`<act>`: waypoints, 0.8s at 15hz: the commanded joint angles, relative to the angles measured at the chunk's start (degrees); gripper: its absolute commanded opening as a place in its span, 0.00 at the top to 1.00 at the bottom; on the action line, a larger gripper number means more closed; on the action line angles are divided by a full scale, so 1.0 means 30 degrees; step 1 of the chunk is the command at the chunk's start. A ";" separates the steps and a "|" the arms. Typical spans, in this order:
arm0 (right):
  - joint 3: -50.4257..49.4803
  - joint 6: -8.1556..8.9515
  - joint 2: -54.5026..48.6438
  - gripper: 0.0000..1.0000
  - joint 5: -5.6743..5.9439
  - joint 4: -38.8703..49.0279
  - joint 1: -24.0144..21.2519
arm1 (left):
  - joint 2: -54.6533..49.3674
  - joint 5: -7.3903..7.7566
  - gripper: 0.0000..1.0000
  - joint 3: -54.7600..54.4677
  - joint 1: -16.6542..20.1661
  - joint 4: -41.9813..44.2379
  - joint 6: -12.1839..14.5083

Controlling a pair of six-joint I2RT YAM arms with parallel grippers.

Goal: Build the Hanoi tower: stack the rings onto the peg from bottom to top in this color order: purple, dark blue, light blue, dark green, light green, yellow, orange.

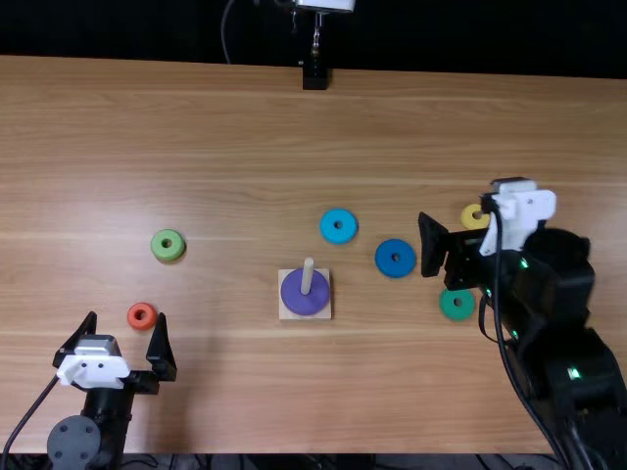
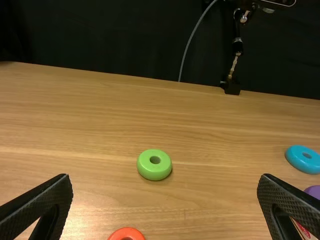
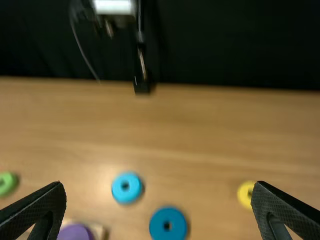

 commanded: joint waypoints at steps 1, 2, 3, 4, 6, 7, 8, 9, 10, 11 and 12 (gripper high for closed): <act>0.0914 0.0127 0.1385 0.00 0.0188 -0.1422 0.0236 | -0.0222 0.0305 0.00 -0.0616 0.0124 -0.0025 0.0165; 0.1559 0.0162 0.2440 0.00 0.0188 -0.3075 0.0236 | -0.0222 0.0305 0.00 -0.0616 0.0124 -0.0025 0.0165; 0.1998 0.0127 0.3348 0.00 0.0188 -0.4340 0.0382 | -0.0222 0.0305 0.00 -0.0616 0.0124 -0.0025 0.0165; 0.2057 0.0092 0.4198 0.00 0.0188 -0.4762 0.0470 | -0.0222 0.0305 0.00 -0.0616 0.0124 -0.0025 0.0165; 0.1969 0.0092 0.5809 0.00 0.0224 -0.4692 0.1232 | -0.0222 0.0305 0.00 -0.0616 0.0124 -0.0025 0.0165; 0.2057 0.0092 0.6835 0.00 0.0294 -0.4692 0.1466 | -0.0222 0.0305 0.00 -0.0616 0.0124 -0.0025 0.0165; 0.2145 0.0092 0.7889 0.00 0.0259 -0.4657 0.1496 | -0.0222 0.0305 0.00 -0.0616 0.0124 -0.0025 0.0165; 0.2203 0.0092 0.8798 0.00 0.0188 -0.4586 0.1466 | -0.0222 0.0305 0.00 -0.0616 0.0124 -0.0025 0.0165; 0.2701 0.0092 0.9501 0.00 0.0188 -0.4586 0.1496 | -0.0222 0.0305 0.00 -0.0616 0.0124 -0.0025 0.0165; 0.3024 0.0162 1.0057 0.00 0.0224 -0.4586 0.1466 | -0.0222 0.0305 0.00 -0.0616 0.0124 -0.0025 0.0165; 0.3258 0.0162 1.0673 0.00 0.0294 -0.4586 0.1437 | -0.0222 0.0305 0.00 -0.0616 0.0124 -0.0025 0.0165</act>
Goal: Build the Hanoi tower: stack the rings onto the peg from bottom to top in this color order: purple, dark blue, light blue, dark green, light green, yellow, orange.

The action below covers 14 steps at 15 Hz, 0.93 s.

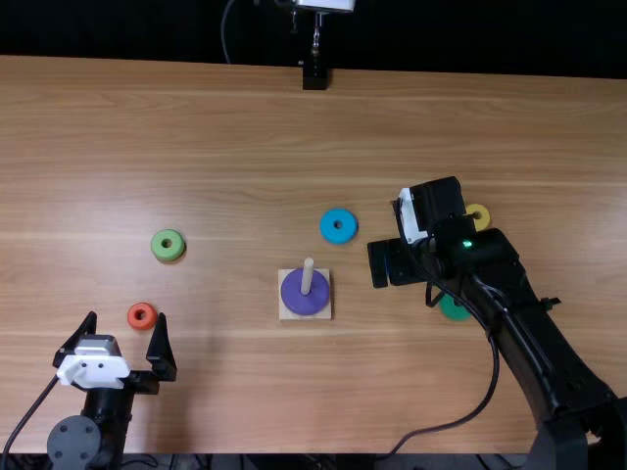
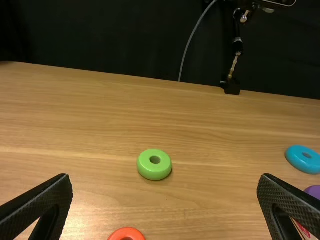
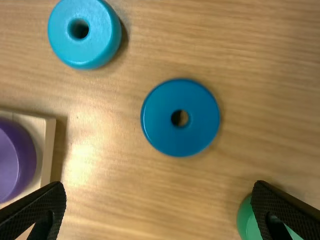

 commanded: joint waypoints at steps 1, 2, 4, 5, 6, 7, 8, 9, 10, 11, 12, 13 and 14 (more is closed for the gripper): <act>0.1030 0.0182 0.0848 0.00 0.0206 0.0047 0.0031 | -0.0222 0.0291 0.00 -0.0616 0.0124 -0.0025 0.0158; 0.1294 0.0182 0.1434 0.00 0.0206 0.0047 0.0031 | -0.0222 0.0291 0.00 -0.0616 0.0124 -0.0025 0.0158; 0.1470 0.0218 0.2020 0.00 0.0206 0.0082 0.0002 | -0.0222 0.0291 0.00 -0.0616 0.0124 -0.0025 0.0158; 0.1558 0.0253 0.2371 0.00 0.0206 0.0082 -0.0028 | -0.0222 0.0291 0.00 -0.0616 0.0124 -0.0025 0.0193; 0.1675 0.0288 0.2869 0.00 0.0206 0.0082 -0.0057 | -0.0222 0.0291 0.00 -0.0616 0.0124 -0.0025 0.0158; 0.1821 0.0288 0.3309 0.00 0.0206 0.0082 -0.0057 | -0.0222 0.0291 0.00 -0.0616 0.0124 -0.0025 0.0158; 0.1880 0.0288 0.3631 0.00 0.0206 0.0082 -0.0086 | -0.0222 0.0291 0.00 -0.0616 0.0124 -0.0025 0.0158; 0.1909 0.0288 0.3807 0.00 0.0206 0.0082 -0.0086 | -0.0222 0.0291 0.00 -0.0616 0.0124 -0.0025 0.0158; 0.2144 0.0288 0.4012 0.00 0.0206 0.0118 -0.0086 | -0.0222 0.0291 0.00 -0.0616 0.0124 -0.0025 0.0158; 0.2407 0.0288 0.4276 0.00 0.0206 0.0118 -0.0086 | -0.0222 0.0291 0.00 -0.0616 0.0124 -0.0025 0.0158; 0.2437 0.0323 0.4627 0.00 0.0206 0.0118 -0.0086 | -0.0222 0.0291 0.00 -0.0616 0.0124 -0.0025 0.0158; 0.2525 0.0288 0.4832 0.00 0.0206 0.0118 -0.0086 | -0.0222 0.0291 0.00 -0.0616 0.0124 -0.0025 0.0158; 0.2554 0.0288 0.4920 0.00 0.0206 0.0153 -0.0086 | -0.0222 0.0291 0.00 -0.0616 0.0124 -0.0025 0.0158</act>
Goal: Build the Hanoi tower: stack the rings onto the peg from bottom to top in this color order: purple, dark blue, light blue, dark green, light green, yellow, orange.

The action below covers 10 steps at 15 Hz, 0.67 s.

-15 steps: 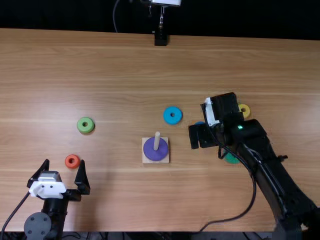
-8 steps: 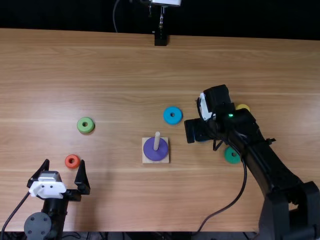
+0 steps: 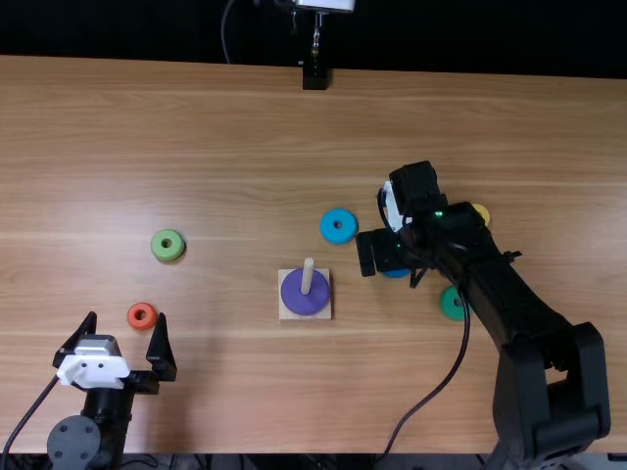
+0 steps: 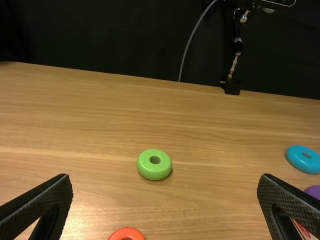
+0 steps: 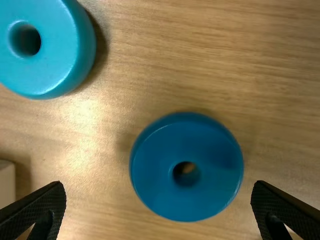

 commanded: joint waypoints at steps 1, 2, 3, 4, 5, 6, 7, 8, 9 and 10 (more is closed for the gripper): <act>0.0580 0.0164 0.0469 0.00 0.0227 0.0205 -0.0072 | -0.0222 0.0305 0.00 -0.0616 0.0124 -0.0025 0.0165; 0.0580 0.0164 0.0674 0.00 0.0227 0.0451 -0.0072 | -0.0222 0.0305 0.00 -0.0616 0.0124 -0.0025 0.0165; 0.0550 0.0164 0.0821 0.00 0.0227 0.0732 -0.0101 | -0.0222 0.0305 0.00 -0.0616 0.0124 -0.0025 0.0165; 0.0550 0.0164 0.0908 0.00 0.0227 0.1013 -0.0101 | -0.0222 0.0305 0.00 -0.0616 0.0124 -0.0025 0.0165; 0.0550 0.0164 0.0938 0.00 0.0192 0.1330 -0.0101 | -0.0222 0.0305 0.00 -0.0616 0.0124 -0.0025 0.0165; 0.0550 0.0164 0.0938 0.00 0.0192 0.1506 -0.0101 | -0.0222 0.0305 0.00 -0.0616 0.0124 -0.0025 0.0165; 0.0521 0.0129 0.0938 0.00 0.0192 0.1611 -0.0101 | -0.0222 0.0305 0.00 -0.0616 0.0124 -0.0025 0.0165; 0.0492 0.0094 0.1172 0.00 0.0192 0.1611 -0.0101 | -0.0222 0.0305 0.00 -0.0616 0.0124 -0.0025 0.0165; 0.0492 0.0059 0.1670 0.00 0.0192 0.1576 -0.0101 | -0.0222 0.0305 0.00 -0.0616 0.0124 -0.0025 0.0165; 0.0404 0.0023 0.1875 0.00 0.0227 0.1506 -0.0101 | -0.0222 0.0305 0.00 -0.0616 0.0124 -0.0025 0.0165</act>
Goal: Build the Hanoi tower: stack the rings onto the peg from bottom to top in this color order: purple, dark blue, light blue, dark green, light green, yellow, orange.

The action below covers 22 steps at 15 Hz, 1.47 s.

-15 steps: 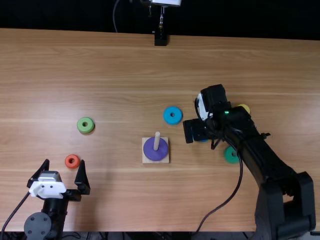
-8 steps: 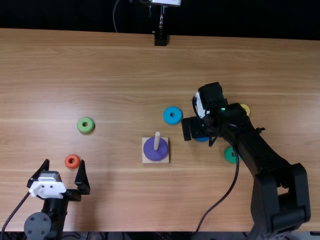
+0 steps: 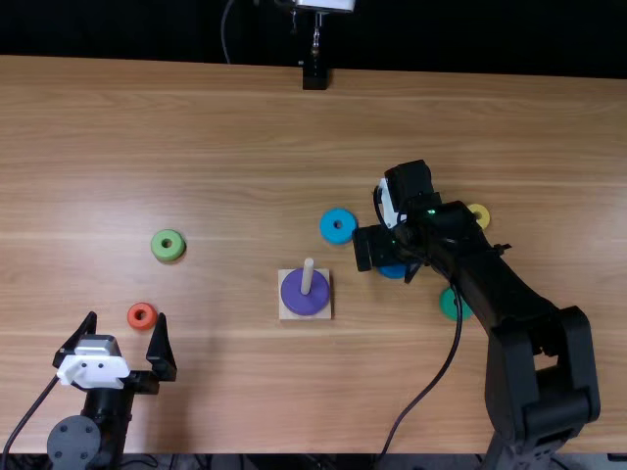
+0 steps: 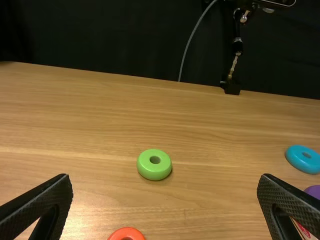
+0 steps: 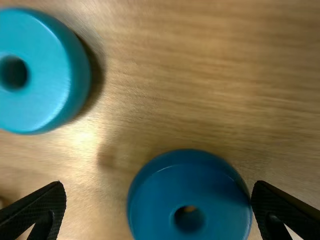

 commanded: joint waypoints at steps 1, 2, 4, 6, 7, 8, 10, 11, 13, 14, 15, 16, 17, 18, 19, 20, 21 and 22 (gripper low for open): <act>0.0243 0.0045 0.0506 0.00 0.0169 -0.0108 -0.0101 | -0.0229 0.0298 0.00 -0.0616 0.0131 -0.0025 0.0165; 0.0214 0.0010 0.0506 0.00 0.0169 -0.0178 -0.0101 | -0.0229 0.0298 0.00 -0.0616 0.0131 -0.0025 0.0165; 0.0214 -0.0025 0.0535 0.00 0.0169 -0.0214 -0.0101 | -0.0229 0.0298 0.00 -0.0616 0.0131 -0.0025 0.0165; 0.0214 -0.0025 0.0506 0.00 0.0380 -0.0600 -0.0101 | -0.0229 0.0298 0.00 -0.0616 0.0131 -0.0025 0.0165; 0.0214 0.0010 0.0506 0.00 0.0485 -0.1339 -0.0101 | -0.0229 0.0298 0.00 -0.0616 0.0131 -0.0025 0.0165; 0.0243 0.0010 0.0506 0.00 0.0485 -0.2182 -0.0101 | -0.0229 0.0298 0.00 -0.0616 0.0131 -0.0025 0.0165; 0.0360 0.0010 0.0476 0.39 0.0485 -0.2745 -0.0101 | -0.0229 0.0298 0.00 -0.0616 0.0131 -0.0025 0.0165; 0.0390 0.0045 0.0418 0.47 0.0485 -0.2639 -0.0101 | -0.0229 0.0298 0.00 -0.0616 0.0131 -0.0025 0.0165; 0.0448 0.0151 0.0447 0.06 0.0556 -0.2464 -0.0130 | -0.0229 0.0298 0.00 -0.0616 0.0131 -0.0025 0.0165; 0.0448 0.0186 0.0447 0.00 0.0802 -0.2464 -0.0101 | -0.0229 0.0298 0.00 -0.0616 0.0131 -0.0025 0.0165; 0.0448 0.0186 0.0418 0.00 0.0942 -0.2464 -0.0072 | -0.0229 0.0298 0.00 -0.0616 0.0131 -0.0025 0.0165; 0.0448 0.0186 0.0418 0.00 0.0942 -0.2464 -0.0072 | -0.0229 0.0298 0.00 -0.0616 0.0131 -0.0025 0.0165; 0.0448 0.0151 0.0418 0.00 0.0977 -0.2428 -0.0072 | -0.0229 0.0298 0.00 -0.0616 0.0131 -0.0025 0.0165; 0.0478 0.0151 0.0447 0.00 0.0977 -0.2428 -0.0072 | -0.0229 0.0298 0.00 -0.0616 0.0131 -0.0025 0.0165; 0.0507 0.0151 0.0447 0.00 0.0977 -0.2428 -0.0072 | -0.0229 0.0298 0.00 -0.0616 0.0131 -0.0025 0.0165; 0.0917 0.0151 0.0447 0.00 0.0942 -0.2393 -0.0072 | -0.0229 0.0298 0.00 -0.0616 0.0131 -0.0025 0.0165; 0.1210 0.0186 0.0476 0.00 0.0942 -0.2428 -0.0072 | -0.0229 0.0298 0.00 -0.0616 0.0131 -0.0025 0.0165; 0.1269 0.0221 0.0476 0.00 0.0942 -0.2428 -0.0072 | -0.0229 0.0298 0.00 -0.0616 0.0131 -0.0025 0.0165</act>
